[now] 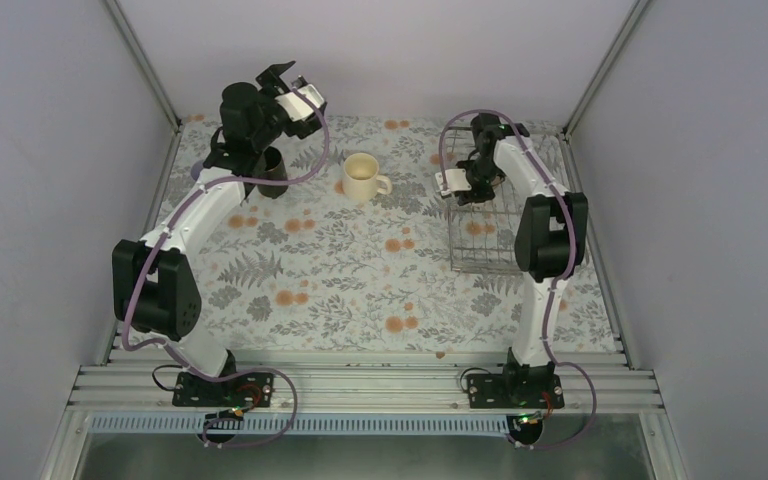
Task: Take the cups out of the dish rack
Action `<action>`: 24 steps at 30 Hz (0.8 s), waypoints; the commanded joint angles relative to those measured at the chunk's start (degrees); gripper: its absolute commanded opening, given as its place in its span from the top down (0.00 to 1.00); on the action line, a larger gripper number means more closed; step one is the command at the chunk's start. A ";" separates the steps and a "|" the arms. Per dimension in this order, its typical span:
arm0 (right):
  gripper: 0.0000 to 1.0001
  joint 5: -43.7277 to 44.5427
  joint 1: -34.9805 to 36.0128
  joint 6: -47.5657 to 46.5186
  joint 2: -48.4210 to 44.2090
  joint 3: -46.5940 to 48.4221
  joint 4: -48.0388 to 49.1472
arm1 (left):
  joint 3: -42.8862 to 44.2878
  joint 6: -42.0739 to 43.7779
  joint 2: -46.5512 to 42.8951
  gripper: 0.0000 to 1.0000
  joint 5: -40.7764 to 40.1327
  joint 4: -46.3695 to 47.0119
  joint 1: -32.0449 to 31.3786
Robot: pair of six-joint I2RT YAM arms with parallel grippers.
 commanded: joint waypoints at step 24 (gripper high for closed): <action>0.41 -4.10 -3.12 -3.74 -8.15 2.77 10.24 | -2.84 -0.85 -1.21 0.00 2.24 2.07 -1.58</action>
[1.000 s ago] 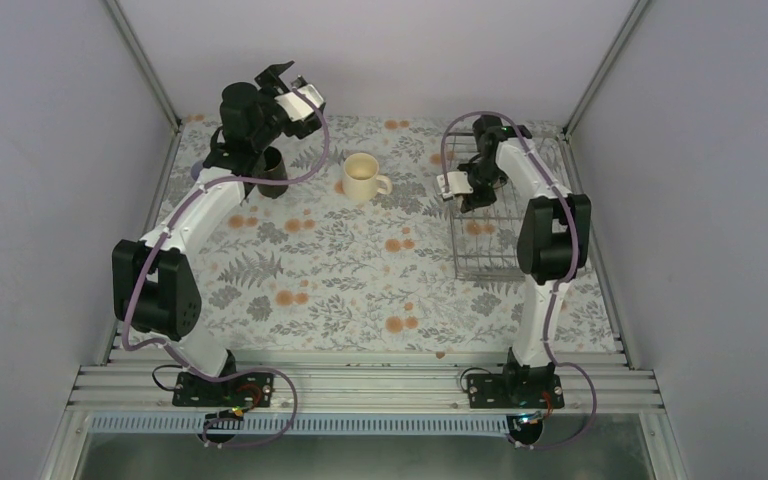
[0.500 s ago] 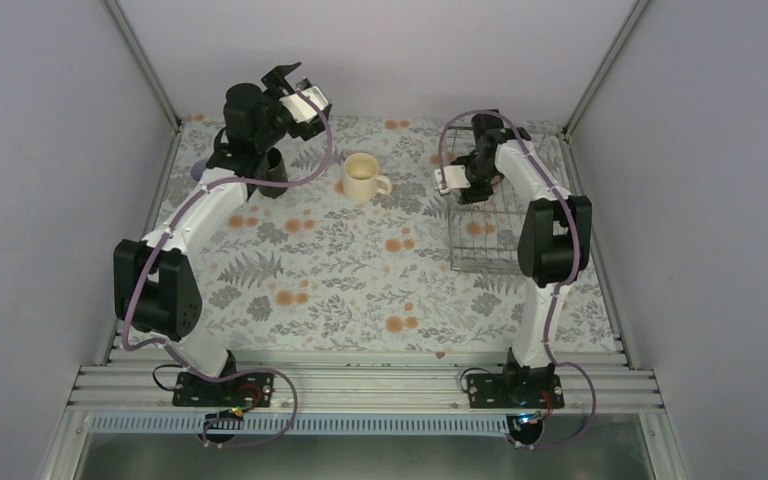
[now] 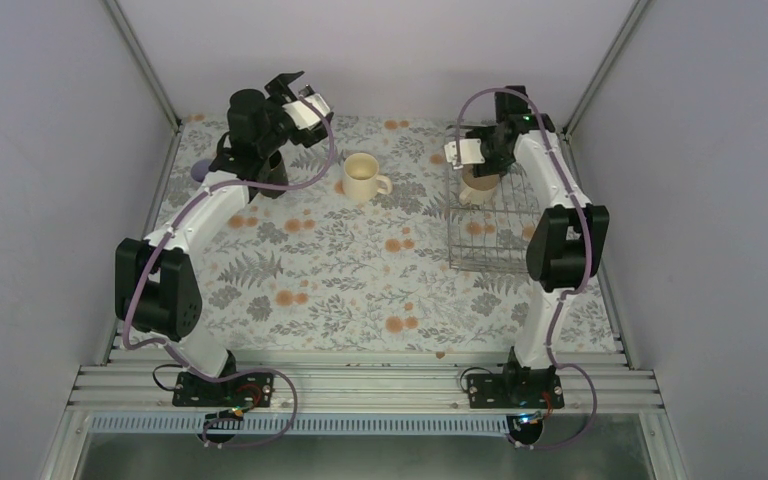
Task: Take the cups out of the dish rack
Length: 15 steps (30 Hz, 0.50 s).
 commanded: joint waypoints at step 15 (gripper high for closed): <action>0.00 -0.82 -4.89 2.46 12.12 22.03 -20.83 | -1.95 -0.76 -1.27 0.00 3.21 1.45 -0.30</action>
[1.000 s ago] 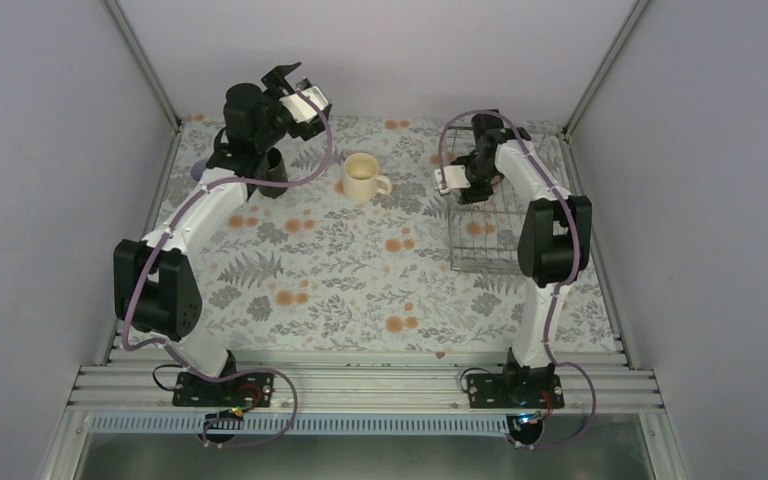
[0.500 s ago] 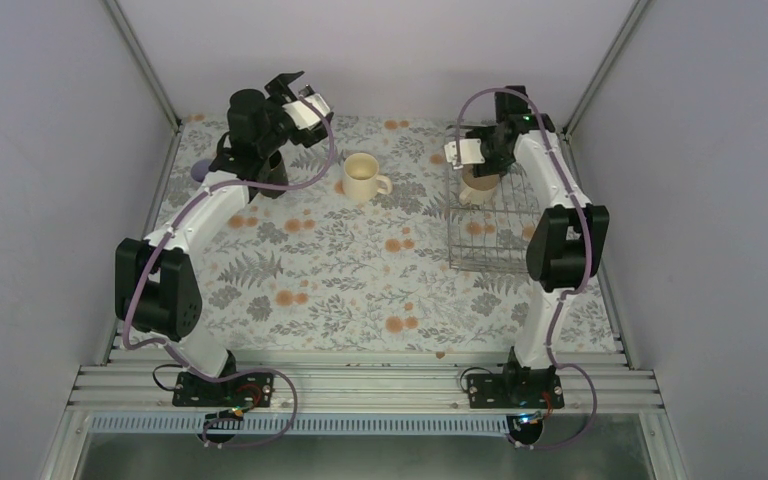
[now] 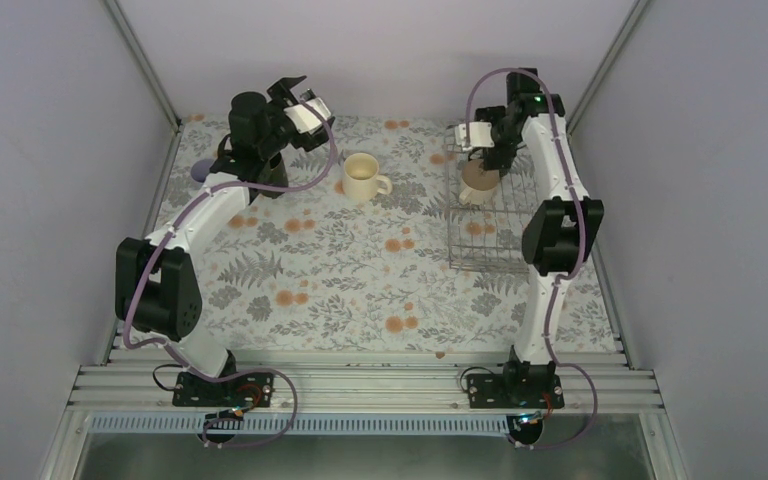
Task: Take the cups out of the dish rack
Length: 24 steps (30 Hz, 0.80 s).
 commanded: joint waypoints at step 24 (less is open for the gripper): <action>0.12 -2.45 1.56 -6.06 -9.77 -23.55 9.77 | -1.26 -0.25 0.09 0.00 1.40 2.61 -0.30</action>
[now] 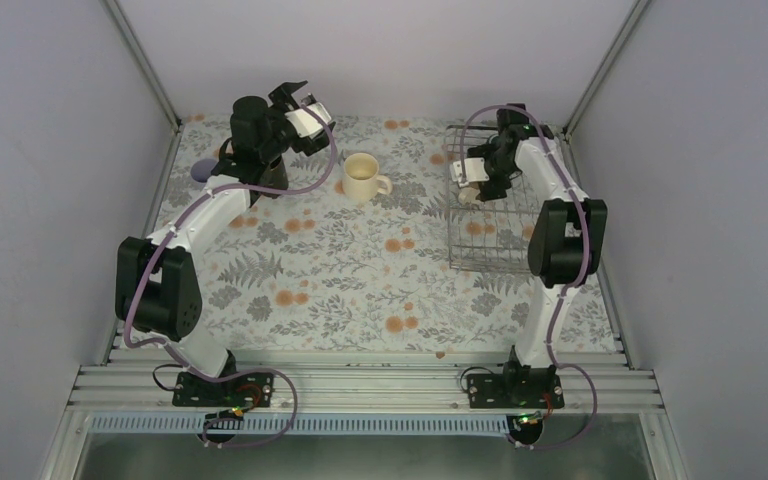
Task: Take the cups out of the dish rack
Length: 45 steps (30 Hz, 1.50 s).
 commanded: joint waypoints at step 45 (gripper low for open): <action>0.59 7.47 5.10 -4.74 1.10 -7.38 5.13 | 1.99 -2.38 2.07 0.00 2.66 1.00 -0.03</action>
